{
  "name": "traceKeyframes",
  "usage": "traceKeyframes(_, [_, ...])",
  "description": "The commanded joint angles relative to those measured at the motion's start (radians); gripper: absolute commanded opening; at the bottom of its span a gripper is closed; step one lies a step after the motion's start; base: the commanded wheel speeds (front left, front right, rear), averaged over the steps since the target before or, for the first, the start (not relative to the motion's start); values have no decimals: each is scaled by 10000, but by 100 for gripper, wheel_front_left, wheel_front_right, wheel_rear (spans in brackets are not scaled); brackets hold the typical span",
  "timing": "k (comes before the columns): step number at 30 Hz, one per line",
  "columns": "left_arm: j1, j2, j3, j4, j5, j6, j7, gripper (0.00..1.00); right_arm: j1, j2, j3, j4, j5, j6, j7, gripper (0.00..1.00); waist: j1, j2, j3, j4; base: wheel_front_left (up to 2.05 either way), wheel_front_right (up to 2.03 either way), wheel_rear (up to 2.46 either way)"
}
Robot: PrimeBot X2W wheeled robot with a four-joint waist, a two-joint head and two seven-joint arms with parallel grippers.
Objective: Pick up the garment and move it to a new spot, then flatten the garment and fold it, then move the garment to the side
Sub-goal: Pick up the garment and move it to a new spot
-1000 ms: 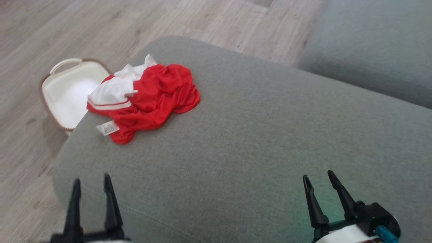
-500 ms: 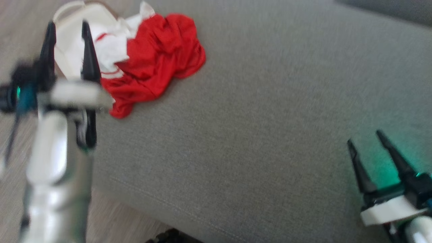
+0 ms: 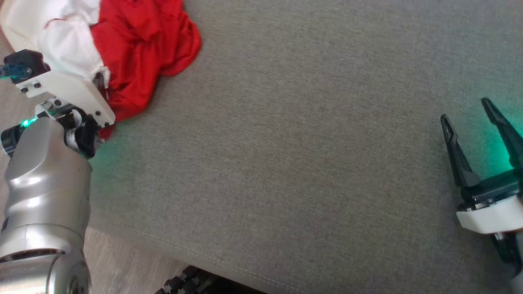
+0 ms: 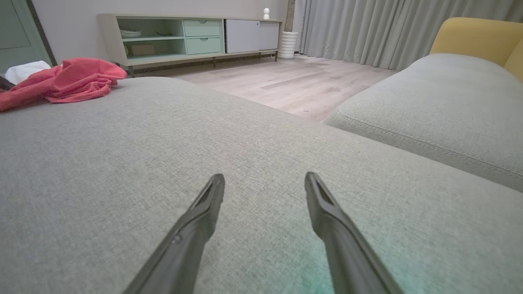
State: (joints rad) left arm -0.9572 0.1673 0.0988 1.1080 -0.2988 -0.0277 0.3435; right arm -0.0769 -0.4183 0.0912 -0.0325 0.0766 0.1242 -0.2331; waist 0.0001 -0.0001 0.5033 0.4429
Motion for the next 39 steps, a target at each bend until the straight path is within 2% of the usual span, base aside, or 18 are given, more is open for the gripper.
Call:
traceKeyframes(1, [-181, 615, 243, -90, 1, -38, -171, 100, 48, -207, 133, -250, 9, 65, 45, 100, -1, 1, 191, -173, 0, 0, 0])
traceKeyframes(2, [-181, 625, 221, 46, 2, -93, -331, 0, 55, -212, 106, -265, 1, 65, 48, 100, -1, 1, 204, -189, 0, 0, 0])
traceKeyframes(6, [-350, 791, 88, -10, 119, -345, -1925, 0, 90, -118, 54, -161, -17, 65, 14, 100, -1, 1, -2, -245, 0, 0, 0])
traceKeyframes(10, [-526, 1055, -243, -135, 350, -695, -3436, 0, 74, 206, 350, 214, 33, 65, -118, 100, -1, 1, -714, -403, 0, 0, 0])
traceKeyframes(17, [-1050, 1589, -1119, -612, 705, -996, -5028, 0, 14, 1392, 1001, 1110, 234, 65, -277, 100, -1, 1, -2760, -1240, 0, 0, 0])
traceKeyframes(20, [-1163, 1574, -2124, -1161, 492, -1022, -4938, 0, 199, 1968, 1030, 1149, 305, 65, -282, 100, -1, 1, -3757, -1813, 0, 0, 0])
traceKeyframes(26, [-1260, 2109, -3925, -2979, -455, -1027, -4369, 0, 957, 2848, 938, 1162, 421, 65, -285, 100, -1, 1, -5322, -3142, 0, 0, 0])
traceKeyframes(33, [-1539, 2211, -4687, -5135, -1618, -1028, -3514, 0, 1325, 3242, 860, 984, 420, 65, -286, 100, -1, 1, -5711, -4647, 0, 0, 0])
traceKeyframes(39, [-1364, 1796, -5079, -5669, -1735, -1016, -3215, 0, 1306, 3376, 882, 844, 414, 65, -286, 100, -1, 1, -5600, -5652, 0, 0, 0])
